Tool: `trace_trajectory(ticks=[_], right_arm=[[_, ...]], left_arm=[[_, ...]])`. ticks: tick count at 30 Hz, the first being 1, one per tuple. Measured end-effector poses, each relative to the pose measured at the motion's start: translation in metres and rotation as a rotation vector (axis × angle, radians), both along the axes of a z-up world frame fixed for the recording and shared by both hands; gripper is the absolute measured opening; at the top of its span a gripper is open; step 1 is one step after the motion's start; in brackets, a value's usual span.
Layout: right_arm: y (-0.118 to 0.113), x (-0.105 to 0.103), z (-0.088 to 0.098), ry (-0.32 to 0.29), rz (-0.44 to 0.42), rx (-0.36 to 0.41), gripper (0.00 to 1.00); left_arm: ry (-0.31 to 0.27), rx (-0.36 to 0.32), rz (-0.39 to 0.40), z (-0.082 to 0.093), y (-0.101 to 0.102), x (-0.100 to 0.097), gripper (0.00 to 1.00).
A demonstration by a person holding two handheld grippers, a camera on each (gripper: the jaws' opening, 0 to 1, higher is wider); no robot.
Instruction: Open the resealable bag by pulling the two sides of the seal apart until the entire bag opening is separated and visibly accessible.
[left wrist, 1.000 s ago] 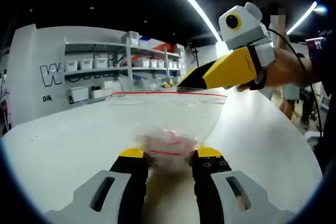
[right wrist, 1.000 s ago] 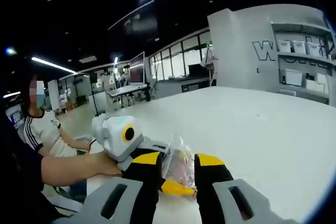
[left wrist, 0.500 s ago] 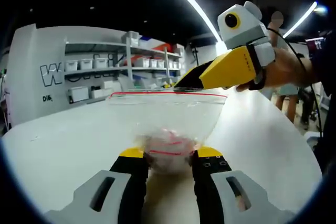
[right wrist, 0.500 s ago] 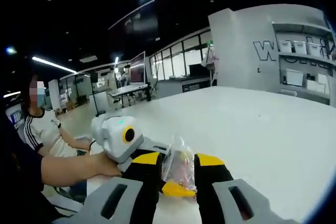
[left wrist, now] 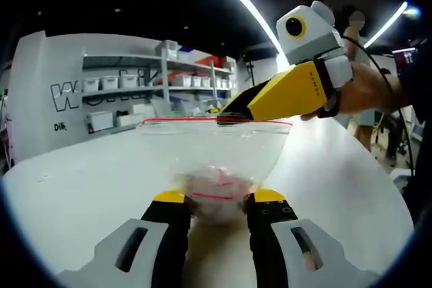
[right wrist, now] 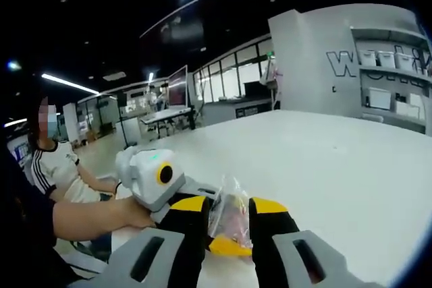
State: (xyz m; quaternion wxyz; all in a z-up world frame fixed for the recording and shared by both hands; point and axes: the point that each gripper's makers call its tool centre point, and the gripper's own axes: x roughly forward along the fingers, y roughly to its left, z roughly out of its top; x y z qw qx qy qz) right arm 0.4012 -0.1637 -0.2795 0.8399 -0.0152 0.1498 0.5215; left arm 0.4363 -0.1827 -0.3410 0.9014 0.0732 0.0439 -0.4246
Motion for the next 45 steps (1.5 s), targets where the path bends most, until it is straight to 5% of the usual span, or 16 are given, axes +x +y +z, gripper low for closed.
trace_trajectory(ticks=[45], right_arm=[[0.008, 0.013, -0.003, 0.178, -0.007, 0.164, 0.0]], left_arm=[[-0.005, 0.012, -0.062, 0.001, -0.01, -0.008, 0.32]])
